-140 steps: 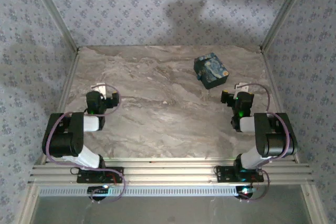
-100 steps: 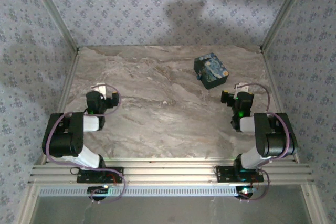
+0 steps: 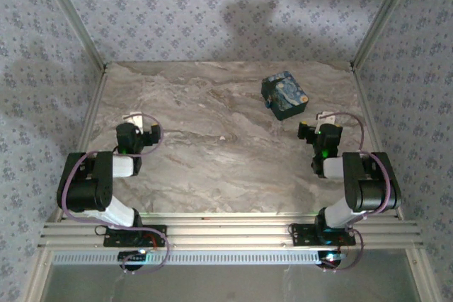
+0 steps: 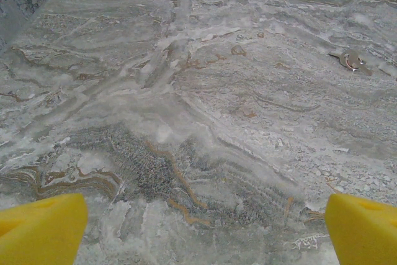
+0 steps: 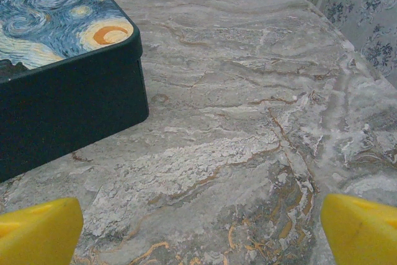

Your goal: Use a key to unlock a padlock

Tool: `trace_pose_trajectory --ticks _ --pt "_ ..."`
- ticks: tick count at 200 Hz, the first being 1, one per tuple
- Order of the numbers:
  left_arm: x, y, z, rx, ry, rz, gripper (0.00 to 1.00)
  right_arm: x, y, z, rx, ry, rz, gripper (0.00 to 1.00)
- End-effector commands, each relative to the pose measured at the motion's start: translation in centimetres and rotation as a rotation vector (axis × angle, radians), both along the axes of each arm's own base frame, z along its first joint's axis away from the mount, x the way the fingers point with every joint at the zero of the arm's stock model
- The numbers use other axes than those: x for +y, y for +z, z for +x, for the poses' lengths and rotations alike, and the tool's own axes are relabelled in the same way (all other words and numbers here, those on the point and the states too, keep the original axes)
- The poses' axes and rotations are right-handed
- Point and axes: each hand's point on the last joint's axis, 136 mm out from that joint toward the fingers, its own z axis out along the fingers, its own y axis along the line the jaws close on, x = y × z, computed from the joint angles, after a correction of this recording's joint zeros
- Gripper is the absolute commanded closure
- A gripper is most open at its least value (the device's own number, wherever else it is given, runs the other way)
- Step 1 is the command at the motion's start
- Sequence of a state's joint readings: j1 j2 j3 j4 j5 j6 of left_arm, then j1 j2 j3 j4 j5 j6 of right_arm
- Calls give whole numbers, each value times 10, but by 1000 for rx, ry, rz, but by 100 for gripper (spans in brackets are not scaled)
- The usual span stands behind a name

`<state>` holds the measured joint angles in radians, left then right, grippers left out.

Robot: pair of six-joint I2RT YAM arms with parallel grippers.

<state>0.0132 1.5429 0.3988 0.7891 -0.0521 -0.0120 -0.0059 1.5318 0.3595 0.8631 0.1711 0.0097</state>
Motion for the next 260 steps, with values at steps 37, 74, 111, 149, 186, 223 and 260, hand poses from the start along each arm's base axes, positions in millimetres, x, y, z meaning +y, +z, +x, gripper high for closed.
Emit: trace_pose_trajectory --ticks 37,74,111,149,186,223,260 --pt "-1 14 7 -46 -7 -12 2 -2 6 3 -14 -7 -13 0" --pt "-1 14 7 -46 -7 -12 2 -2 6 2 -13 -6 -13 0" --pt "-1 14 8 -46 -9 -18 2 -2 6 3 -14 -5 -13 0" --pt "-1 16 8 -42 -10 -19 2 0 9 4 -18 7 -15 0" --pt "1 31 15 87 13 -38 2 10 31 17 135 28 -27 3" --pt "-10 51 15 117 9 -158 3 12 77 47 199 -51 165 4" --pt "-46 71 14 142 -86 -329 7 30 101 102 288 -48 303 6"
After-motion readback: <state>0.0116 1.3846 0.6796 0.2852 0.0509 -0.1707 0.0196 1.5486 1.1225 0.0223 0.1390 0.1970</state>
